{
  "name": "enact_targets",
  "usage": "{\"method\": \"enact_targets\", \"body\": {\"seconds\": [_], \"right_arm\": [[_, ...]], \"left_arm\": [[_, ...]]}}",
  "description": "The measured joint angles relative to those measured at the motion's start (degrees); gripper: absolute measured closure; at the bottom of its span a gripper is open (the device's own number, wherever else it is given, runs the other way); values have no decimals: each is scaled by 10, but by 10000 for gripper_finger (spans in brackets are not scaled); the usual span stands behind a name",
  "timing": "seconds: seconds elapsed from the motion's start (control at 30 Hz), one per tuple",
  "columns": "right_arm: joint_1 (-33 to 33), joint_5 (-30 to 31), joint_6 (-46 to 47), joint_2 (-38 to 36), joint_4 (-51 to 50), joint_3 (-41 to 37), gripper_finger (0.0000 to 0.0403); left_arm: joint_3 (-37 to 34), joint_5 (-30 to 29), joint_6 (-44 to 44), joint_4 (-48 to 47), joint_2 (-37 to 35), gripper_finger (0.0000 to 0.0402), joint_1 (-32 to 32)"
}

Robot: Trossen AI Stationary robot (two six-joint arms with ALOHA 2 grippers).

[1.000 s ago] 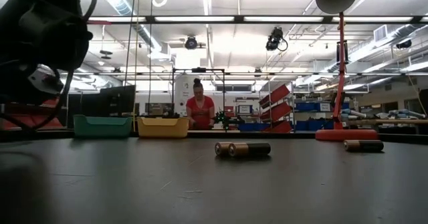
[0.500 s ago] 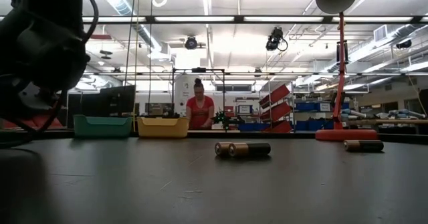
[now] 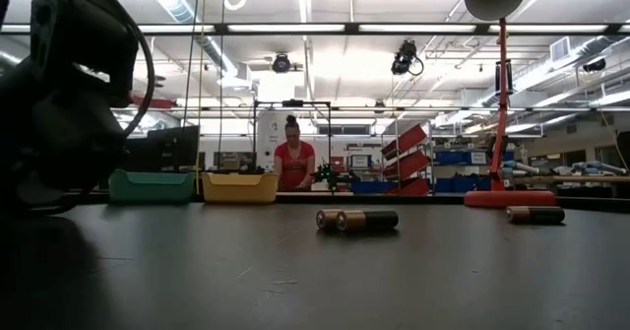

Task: Sort batteries
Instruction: Put the silver battery into the blue bin

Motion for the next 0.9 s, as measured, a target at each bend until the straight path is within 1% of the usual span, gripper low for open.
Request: {"method": "enact_targets", "body": {"seconds": [0.1, 0.33, 0.43, 0.47, 0.53, 0.6, 0.8, 0.9], "right_arm": [[4, 3, 1, 0, 0, 0, 361], [16, 4, 3, 0, 0, 0, 361], [23, 16, 2, 0, 0, 0, 361], [23, 18, 1, 0, 0, 0, 361], [25, 19, -1, 0, 0, 0, 361], [25, 21, -2, 0, 0, 0, 361], [22, 23, -4, 0, 0, 0, 361], [20, 23, -6, 0, 0, 0, 361]], "left_arm": [[2, -2, 7, -3, 15, 133, 0], [-3, 15, 16, 9, 16, 133, 0], [-3, 15, 15, 11, 16, 133, -1], [-4, 12, 13, 12, 14, 133, -3], [-5, -13, 10, 16, 8, 135, -11], [-5, -17, 6, 21, 0, 146, -17], [-20, 13, 8, 35, -6, 206, -32], [-20, 14, 7, 36, -6, 213, -35]]}}
